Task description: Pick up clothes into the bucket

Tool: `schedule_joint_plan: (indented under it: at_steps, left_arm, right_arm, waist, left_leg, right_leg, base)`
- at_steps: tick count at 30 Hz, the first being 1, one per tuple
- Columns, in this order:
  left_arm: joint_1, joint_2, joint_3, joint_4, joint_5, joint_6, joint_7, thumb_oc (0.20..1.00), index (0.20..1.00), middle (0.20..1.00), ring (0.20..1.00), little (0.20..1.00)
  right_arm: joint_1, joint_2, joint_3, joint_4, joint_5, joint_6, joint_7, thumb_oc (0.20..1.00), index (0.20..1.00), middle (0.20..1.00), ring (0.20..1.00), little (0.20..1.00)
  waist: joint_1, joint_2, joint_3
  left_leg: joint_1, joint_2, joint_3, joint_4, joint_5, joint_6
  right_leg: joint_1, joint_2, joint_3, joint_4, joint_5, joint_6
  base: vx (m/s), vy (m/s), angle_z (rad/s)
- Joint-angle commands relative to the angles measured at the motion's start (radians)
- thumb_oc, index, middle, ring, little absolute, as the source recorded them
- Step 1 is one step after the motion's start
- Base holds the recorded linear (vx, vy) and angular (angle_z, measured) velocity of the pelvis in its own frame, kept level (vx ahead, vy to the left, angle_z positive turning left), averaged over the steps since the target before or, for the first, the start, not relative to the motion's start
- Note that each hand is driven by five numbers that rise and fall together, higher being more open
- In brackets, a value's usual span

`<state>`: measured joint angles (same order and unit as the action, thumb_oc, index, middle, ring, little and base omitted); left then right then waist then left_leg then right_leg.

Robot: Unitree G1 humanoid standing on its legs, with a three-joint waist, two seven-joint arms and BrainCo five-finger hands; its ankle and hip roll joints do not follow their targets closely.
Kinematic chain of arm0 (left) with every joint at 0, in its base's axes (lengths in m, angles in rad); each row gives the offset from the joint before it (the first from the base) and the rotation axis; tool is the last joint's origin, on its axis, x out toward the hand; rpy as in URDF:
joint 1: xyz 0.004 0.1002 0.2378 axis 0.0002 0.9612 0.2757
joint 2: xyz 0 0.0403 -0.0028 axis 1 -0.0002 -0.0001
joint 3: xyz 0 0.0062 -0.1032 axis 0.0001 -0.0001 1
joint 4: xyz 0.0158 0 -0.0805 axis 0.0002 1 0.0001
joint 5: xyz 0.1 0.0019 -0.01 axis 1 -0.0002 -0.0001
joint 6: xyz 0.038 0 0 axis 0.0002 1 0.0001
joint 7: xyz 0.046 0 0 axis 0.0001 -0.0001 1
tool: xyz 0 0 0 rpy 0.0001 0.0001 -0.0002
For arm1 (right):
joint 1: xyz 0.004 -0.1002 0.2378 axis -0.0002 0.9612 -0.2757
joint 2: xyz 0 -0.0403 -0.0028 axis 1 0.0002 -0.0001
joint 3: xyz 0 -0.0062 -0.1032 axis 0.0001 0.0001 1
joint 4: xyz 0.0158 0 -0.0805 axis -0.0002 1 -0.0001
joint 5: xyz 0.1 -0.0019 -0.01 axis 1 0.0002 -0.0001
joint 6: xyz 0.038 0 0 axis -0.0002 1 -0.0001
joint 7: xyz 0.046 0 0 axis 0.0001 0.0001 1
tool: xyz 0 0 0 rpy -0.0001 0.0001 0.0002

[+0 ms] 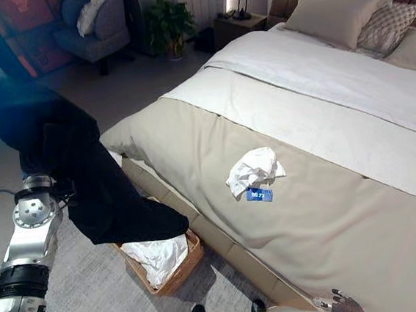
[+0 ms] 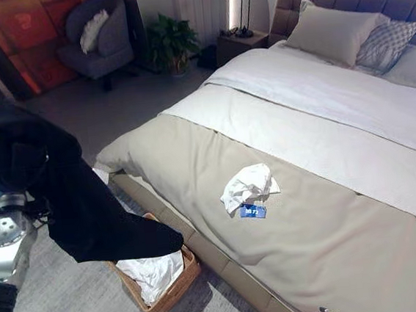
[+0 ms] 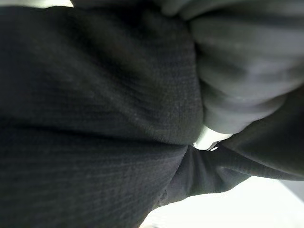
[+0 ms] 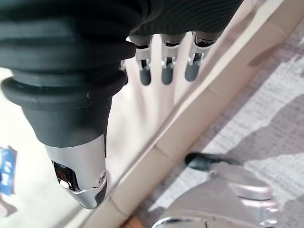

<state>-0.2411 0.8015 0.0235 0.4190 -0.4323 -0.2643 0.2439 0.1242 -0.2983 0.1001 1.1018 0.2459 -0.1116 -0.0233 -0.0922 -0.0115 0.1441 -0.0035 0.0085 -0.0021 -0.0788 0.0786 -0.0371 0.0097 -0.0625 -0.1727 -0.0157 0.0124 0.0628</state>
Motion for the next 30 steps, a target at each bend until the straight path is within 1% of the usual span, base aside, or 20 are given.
schedule_joint_plan:
  at_steps: [1,2,3,4,5,7,8,10,11,13,14,15,16,17,19,20,23,24,30]
  left_arm:
    - [-0.111,-0.009,0.102,-0.018,0.012,-0.081,0.063,0.2,0.2,0.2,0.2,0.2]
    - [-0.121,-0.026,0.096,0.006,0.016,-0.084,0.076,0.2,0.2,0.2,0.2,0.2]
    - [-0.122,-0.026,0.095,0.006,0.017,-0.084,0.076,0.2,0.2,0.2,0.2,0.2]
    - [-0.121,-0.038,0.094,0.007,0.018,-0.087,0.082,0.2,0.2,0.2,0.2,0.2]
    - [-0.137,-0.038,0.083,0.036,0.022,-0.089,0.094,0.2,0.2,0.2,0.2,0.2]
    - [-0.155,-0.035,0.071,0.05,0.038,-0.089,0.118,0.2,0.2,0.2,0.2,0.2]
    - [-0.157,-0.035,0.07,0.051,0.038,-0.089,0.119,0.2,0.2,0.2,0.2,0.2]
    - [-0.191,-0.031,0.051,0.088,0.049,-0.09,0.146,0.2,0.2,0.2,0.2,0.2]
    - [-0.225,-0.022,0.034,0.111,0.042,-0.091,0.158,0.2,0.2,0.2,0.2,0.2]
    - [-0.267,0.002,0.013,0.138,0.047,-0.089,0.177,0.2,0.2,0.2,0.2,0.2]
    - [-0.268,0.002,0.012,0.139,0.047,-0.089,0.177,0.2,0.2,0.2,0.2,0.2]
    - [-0.315,0.015,-0.016,0.168,0.042,-0.087,0.19,0.2,0.2,0.2,0.2,0.2]
    - [-0.316,0.016,-0.017,0.169,0.041,-0.087,0.19,0.2,0.2,0.2,0.2,0.2]
    - [-0.361,0.035,-0.04,0.193,0.039,-0.088,0.205,0.2,0.2,0.2,0.2,0.2]
    - [-0.385,0.045,-0.054,0.203,0.033,-0.09,0.208,0.2,0.2,0.2,0.2,0.2]
    - [-0.416,0.073,-0.068,0.219,0.032,-0.09,0.218,0.2,0.2,0.2,0.2,0.2]
    - [-0.439,0.082,-0.083,0.226,0.026,-0.091,0.22,0.2,0.2,0.2,0.2,0.2]
    - [-0.477,0.1,-0.102,0.257,0.018,-0.091,0.24,0.2,0.2,0.2,0.2,0.2]
    - [-0.512,0.112,-0.112,0.322,-0.008,-0.085,0.253,0.2,0.2,0.2,0.2,0.2]
  right_arm:
    - [-0.061,-0.045,0.052,-0.065,0.004,-0.051,-0.022,1.0,1.0,1.0,1.0,1.0]
    - [-0.076,-0.056,0.059,-0.07,0.005,-0.059,-0.029,1.0,1.0,1.0,1.0,1.0]
    - [-0.076,-0.056,0.058,-0.07,0.005,-0.059,-0.029,1.0,1.0,1.0,1.0,1.0]
    - [-0.082,-0.06,0.064,-0.074,0.003,-0.063,-0.034,1.0,1.0,1.0,1.0,1.0]
    - [-0.1,-0.076,0.074,-0.081,0.002,-0.069,-0.042,1.0,1.0,1.0,1.0,1.0]
    - [-0.112,-0.084,0.077,-0.094,0.009,-0.078,-0.052,1.0,1.0,1.0,1.0,1.0]
    - [-0.113,-0.084,0.077,-0.094,0.009,-0.078,-0.052,1.0,1.0,1.0,1.0,1.0]
    - [-0.132,-0.095,0.078,-0.119,0.025,-0.092,-0.065,1.0,1.0,1.0,1.0,1.0]
    - [-0.147,-0.097,0.081,-0.131,0.044,-0.101,-0.075,1.0,1.0,1.0,1.0,1.0]
    - [-0.156,-0.097,0.092,-0.153,0.056,-0.113,-0.084,1.0,1.0,1.0,1.0,1.0]
    - [-0.156,-0.096,0.091,-0.153,0.056,-0.113,-0.084,1.0,1.0,1.0,1.0,1.0]
    - [-0.163,-0.099,0.099,-0.184,0.069,-0.123,-0.094,1.0,1.0,1.0,1.0,1.0]
    - [-0.163,-0.099,0.099,-0.184,0.069,-0.123,-0.094,1.0,1.0,1.0,1.0,1.0]
    - [-0.172,-0.097,0.104,-0.193,0.088,-0.134,-0.105,1.0,1.0,1.0,1.0,1.0]
    - [-0.179,-0.097,0.106,-0.201,0.093,-0.138,-0.11,1.0,1.0,1.0,1.0,1.0]
    - [-0.184,-0.095,0.114,-0.214,0.097,-0.147,-0.116,1.0,1.0,1.0,1.0,1.0]
    - [-0.187,-0.097,0.117,-0.222,0.103,-0.151,-0.121,1.0,1.0,1.0,1.0,1.0]
    - [-0.196,-0.093,0.122,-0.224,0.116,-0.161,-0.14,1.0,1.0,1.0,1.0,1.0]
    - [-0.213,-0.09,0.134,-0.243,0.134,-0.175,-0.158,1.0,1.0,1.0,1.0,1.0]
  waist:
    - [-0.003,-0.023,0.104]
    - [-0.001,-0.028,0.137]
    - [-0.001,-0.028,0.135]
    - [0.0,-0.031,0.151]
    - [-0.001,-0.043,0.187]
    - [0.001,-0.052,0.211]
    - [0.001,-0.051,0.208]
    - [0.001,-0.062,0.242]
    - [-0.001,-0.072,0.258]
    - [-0.005,-0.082,0.275]
    - [-0.004,-0.082,0.273]
    - [-0.011,-0.094,0.292]
    - [-0.01,-0.094,0.291]
    - [-0.017,-0.103,0.311]
    - [-0.018,-0.107,0.315]
    - [-0.024,-0.118,0.328]
    - [-0.026,-0.123,0.332]
    - [-0.029,-0.13,0.347]
    - [-0.031,-0.147,0.369]
  left_leg:
    - [-0.079,-0.031,-0.005,0.184,-0.125,0.014]
    - [-0.128,-0.039,-0.006,0.23,-0.131,0.017]
    - [-0.134,-0.039,-0.006,0.235,-0.133,0.017]
    - [-0.161,-0.042,-0.006,0.264,-0.139,0.018]
    - [-0.223,-0.035,-0.002,0.326,-0.153,0.018]
    - [-0.271,-0.03,-0.004,0.364,-0.159,0.019]
    - [-0.279,-0.03,-0.004,0.368,-0.161,0.019]
    - [-0.342,-0.024,-0.007,0.417,-0.172,0.019]
    - [-0.399,-0.022,-0.012,0.448,-0.173,0.019]
    - [-0.454,-0.016,-0.016,0.477,-0.177,0.019]
    - [-0.457,-0.016,-0.016,0.479,-0.178,0.019]
    - [-0.512,-0.012,-0.02,0.51,-0.18,0.02]
    - [-0.515,-0.012,-0.02,0.511,-0.181,0.02]
    - [-0.563,-0.009,-0.023,0.535,-0.184,0.022]
    - [-0.59,-0.007,-0.024,0.547,-0.186,0.022]
    - [-0.63,-0.005,-0.026,0.569,-0.19,0.024]
    - [-0.65,-0.004,-0.026,0.576,-0.192,0.024]
    - [-0.688,0.005,-0.035,0.608,-0.235,0.023]
    - [-0.756,0.004,-0.037,0.66,-0.259,0.028]
  right_leg:
    - [-0.143,-0.082,0.035,0.18,-0.009,0.064]
    - [-0.178,-0.088,0.042,0.196,-0.005,0.06]
    - [-0.182,-0.088,0.042,0.198,-0.005,0.06]
    - [-0.205,-0.091,0.046,0.21,-0.003,0.059]
    - [-0.255,-0.098,0.055,0.233,0.002,0.055]
    - [-0.299,-0.1,0.062,0.254,0.004,0.052]
    - [-0.305,-0.1,0.063,0.257,0.003,0.052]
    - [-0.362,-0.1,0.066,0.295,-0.005,0.049]
    - [-0.413,-0.099,0.066,0.313,-0.006,0.046]
    - [-0.464,-0.097,0.067,0.326,-0.002,0.047]
    - [-0.466,-0.097,0.067,0.327,-0.003,0.047]
    - [-0.511,-0.096,0.067,0.34,0.001,0.047]
    - [-0.513,-0.096,0.067,0.341,0.0,0.047]
    - [-0.555,-0.095,0.067,0.349,0.005,0.05]
    - [-0.576,-0.094,0.065,0.351,0.007,0.051]
    - [-0.608,-0.09,0.068,0.352,0.015,0.056]
    - [-0.626,-0.091,0.066,0.351,0.02,0.059]
    - [-0.658,-0.081,0.067,0.365,0.0,0.073]
    - [-0.714,-0.079,0.067,0.383,-0.001,0.078]
  base:
    - [-0.23,0.061,0.03]
    - [-0.16,0.046,0.03]
    - [-0.11,0.032,0.01]
    - [-0.13,0.02,-0.01]
    - [-0.15,0.023,-0.02]
    - [-0.1,0.022,-0.05]
    - [-0.08,0.023,-0.02]
    - [-0.14,0.017,0.03]
    - [-0.15,0.011,0.01]
    - [-0.1,0.0,0.02]
    - [-0.1,-0.003,0.0]
    - [-0.06,0.002,0.01]
    - [-0.11,0.017,-0.01]
    - [-0.08,0.016,0.01]
    - [-0.07,0.017,0.0]
    - [0.0,0.0,0.0]
    - [0.01,0.015,0.0]
    - [0.07,0.03,-0.01]
    - [0.01,0.036,-0.04]
